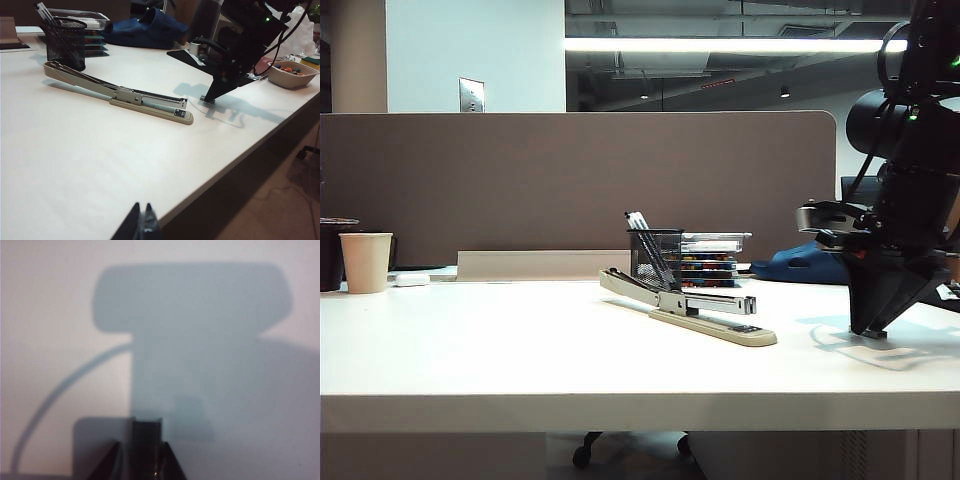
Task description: Pick up a set of staples and put them into the open stapler.
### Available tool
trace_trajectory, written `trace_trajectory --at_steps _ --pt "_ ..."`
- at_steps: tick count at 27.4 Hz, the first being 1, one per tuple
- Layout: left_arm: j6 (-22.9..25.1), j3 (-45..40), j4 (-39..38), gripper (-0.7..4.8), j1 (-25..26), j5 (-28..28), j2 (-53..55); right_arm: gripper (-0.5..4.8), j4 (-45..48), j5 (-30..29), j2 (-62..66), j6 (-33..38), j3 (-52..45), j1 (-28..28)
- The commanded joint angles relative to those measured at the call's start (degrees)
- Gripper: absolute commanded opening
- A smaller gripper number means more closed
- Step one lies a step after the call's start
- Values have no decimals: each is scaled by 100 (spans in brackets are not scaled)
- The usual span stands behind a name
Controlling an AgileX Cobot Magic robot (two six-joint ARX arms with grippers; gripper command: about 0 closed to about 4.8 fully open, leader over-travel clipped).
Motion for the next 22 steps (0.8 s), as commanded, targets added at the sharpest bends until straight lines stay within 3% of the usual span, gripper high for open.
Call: trace_trajectory --at_steps 1,12,22 --pt "2 13 33 -6 4 42 0 40 -184 -11 31 4 -22 17" --pt "2 13 33 -6 4 42 0 39 -118 -125 15 9 15 26" --pt "2 13 31 -6 4 42 0 39 -238 -1038 17 52 699 142"
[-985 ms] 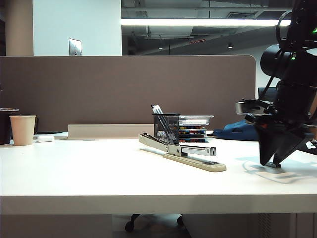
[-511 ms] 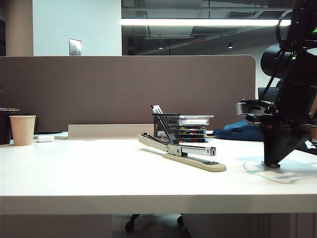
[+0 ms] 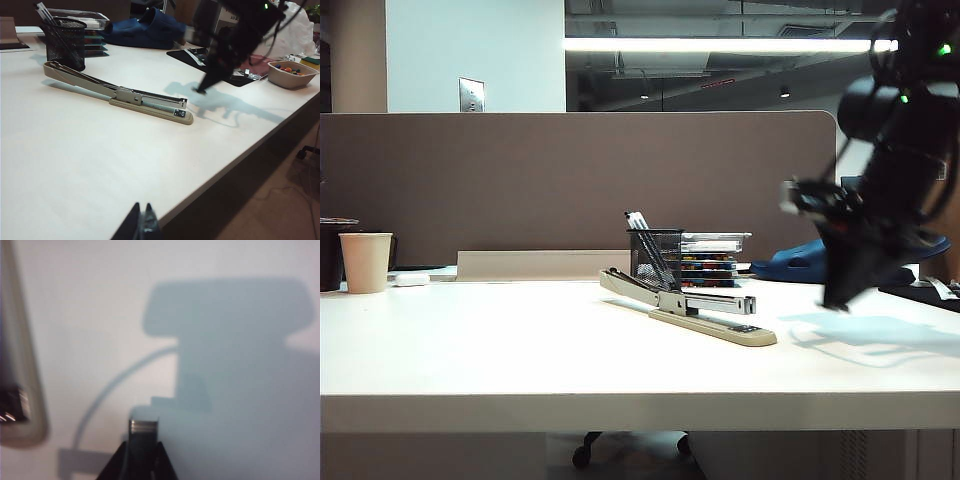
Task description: Pick up a set of staples and put them into the open stapler.
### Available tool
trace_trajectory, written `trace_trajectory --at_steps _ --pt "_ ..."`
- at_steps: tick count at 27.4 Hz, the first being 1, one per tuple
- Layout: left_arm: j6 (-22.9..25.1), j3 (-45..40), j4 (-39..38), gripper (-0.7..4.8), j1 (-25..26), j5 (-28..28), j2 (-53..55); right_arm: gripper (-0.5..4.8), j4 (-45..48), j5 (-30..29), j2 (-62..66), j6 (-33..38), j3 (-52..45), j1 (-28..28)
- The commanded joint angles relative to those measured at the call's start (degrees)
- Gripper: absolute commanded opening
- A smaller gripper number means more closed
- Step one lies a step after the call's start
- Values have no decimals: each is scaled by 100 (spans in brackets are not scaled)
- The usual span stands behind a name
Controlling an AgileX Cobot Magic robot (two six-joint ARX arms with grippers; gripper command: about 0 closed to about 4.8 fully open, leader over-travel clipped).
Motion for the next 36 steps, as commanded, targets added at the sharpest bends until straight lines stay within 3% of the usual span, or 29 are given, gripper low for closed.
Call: trace_trajectory --at_steps 1,7,17,36 --pt "2 13 31 -6 4 39 0 39 46 -286 -33 28 208 146" --pt "4 13 28 -6 4 39 0 39 289 -319 -28 26 420 658" --pt "4 13 28 -6 4 39 0 39 549 -328 -20 181 417 1038" --pt "4 13 13 -6 7 39 0 40 647 -466 269 352 417 1119"
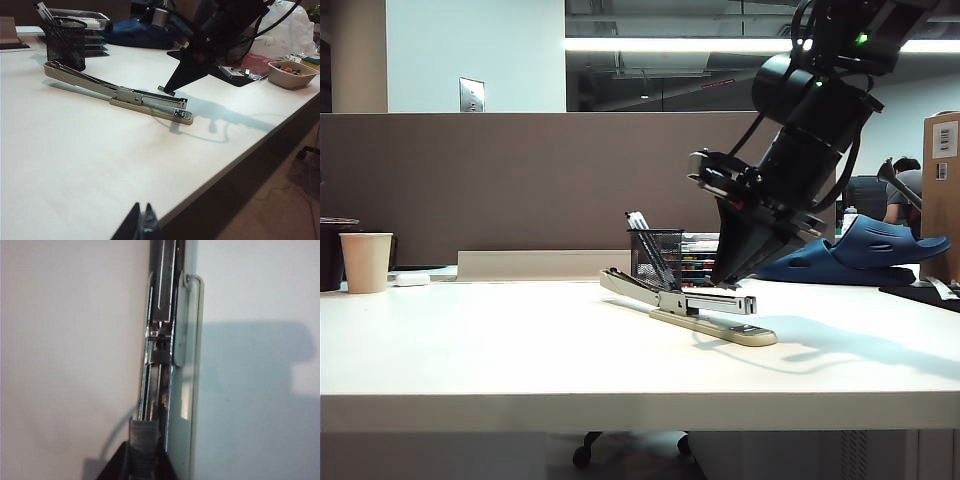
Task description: Pick up a set of staples and put them into the open stapler.
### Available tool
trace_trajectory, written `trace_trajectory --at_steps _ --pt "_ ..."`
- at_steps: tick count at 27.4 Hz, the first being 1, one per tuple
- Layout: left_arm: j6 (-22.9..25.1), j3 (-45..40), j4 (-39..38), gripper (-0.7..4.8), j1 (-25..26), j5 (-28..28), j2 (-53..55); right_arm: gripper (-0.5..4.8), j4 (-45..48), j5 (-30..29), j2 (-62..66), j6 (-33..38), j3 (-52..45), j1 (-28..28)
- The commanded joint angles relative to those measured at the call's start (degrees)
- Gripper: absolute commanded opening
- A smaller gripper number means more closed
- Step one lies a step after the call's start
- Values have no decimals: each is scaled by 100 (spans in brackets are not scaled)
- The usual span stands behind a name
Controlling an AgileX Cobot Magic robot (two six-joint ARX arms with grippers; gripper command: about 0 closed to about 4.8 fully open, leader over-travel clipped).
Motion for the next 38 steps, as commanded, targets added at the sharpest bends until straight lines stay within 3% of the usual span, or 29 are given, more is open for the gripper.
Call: trace_trajectory --at_steps 1,16,22,25,36,38 --pt "4 13 9 -6 4 39 0 40 79 -35 -13 26 9 13" --pt "4 13 -9 -6 4 39 0 46 81 -33 0 26 9 13" --pt "4 13 -9 -6 4 39 0 68 81 -35 20 26 9 13" --pt "4 13 -9 -6 4 39 0 113 74 -37 20 26 9 13" --pt "2 13 -9 -6 4 42 0 103 17 -13 227 24 9 13" --pt "2 13 -9 -6 4 42 0 73 -2 72 245 24 11 13"
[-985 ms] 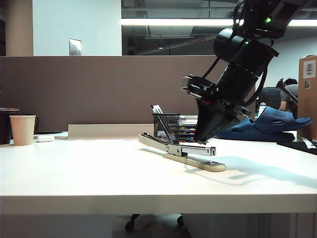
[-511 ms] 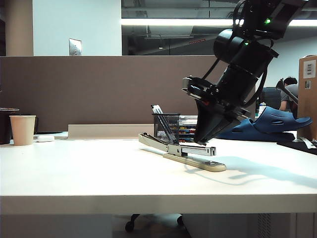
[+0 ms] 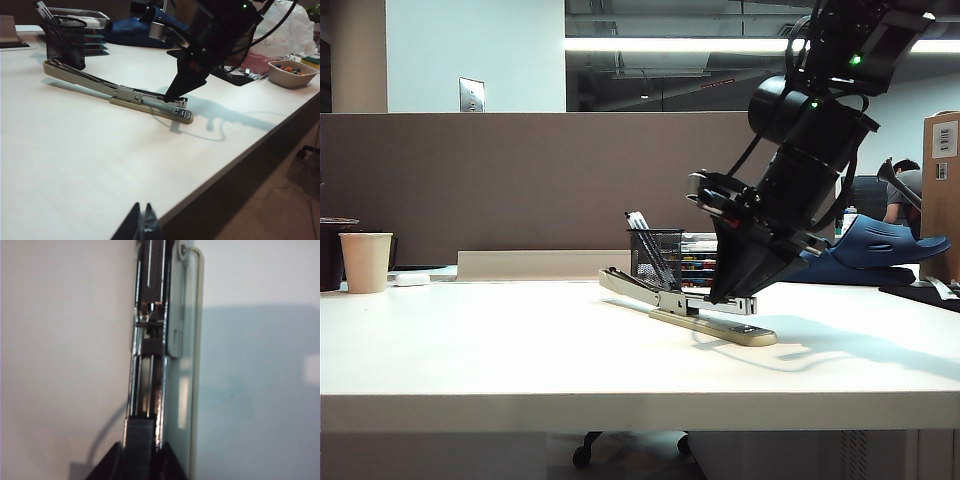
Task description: Pick up a set of staples and put them into the open stapler.
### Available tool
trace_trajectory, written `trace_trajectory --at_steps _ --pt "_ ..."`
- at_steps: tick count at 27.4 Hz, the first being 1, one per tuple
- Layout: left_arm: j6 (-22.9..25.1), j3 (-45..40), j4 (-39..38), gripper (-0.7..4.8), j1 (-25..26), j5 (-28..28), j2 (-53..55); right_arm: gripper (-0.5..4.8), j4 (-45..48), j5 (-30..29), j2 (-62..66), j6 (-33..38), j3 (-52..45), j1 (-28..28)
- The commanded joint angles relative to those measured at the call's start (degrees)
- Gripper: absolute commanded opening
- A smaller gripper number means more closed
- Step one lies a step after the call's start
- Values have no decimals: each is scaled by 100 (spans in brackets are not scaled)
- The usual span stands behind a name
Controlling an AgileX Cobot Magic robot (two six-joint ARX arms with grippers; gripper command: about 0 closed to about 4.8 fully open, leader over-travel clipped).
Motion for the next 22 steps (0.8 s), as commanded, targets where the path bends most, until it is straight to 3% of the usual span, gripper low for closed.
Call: trace_trajectory --at_steps 1,11,14,22 --pt "2 11 17 -6 4 39 0 73 11 74 -9 4 15 11" --pt "4 11 15 -6 4 37 0 78 129 -35 -138 7 55 9" --pt "4 11 15 -6 4 37 0 114 131 -35 -138 7 55 7" --pt "4 11 15 -6 4 37 0 102 136 15 -136 4 55 -66"
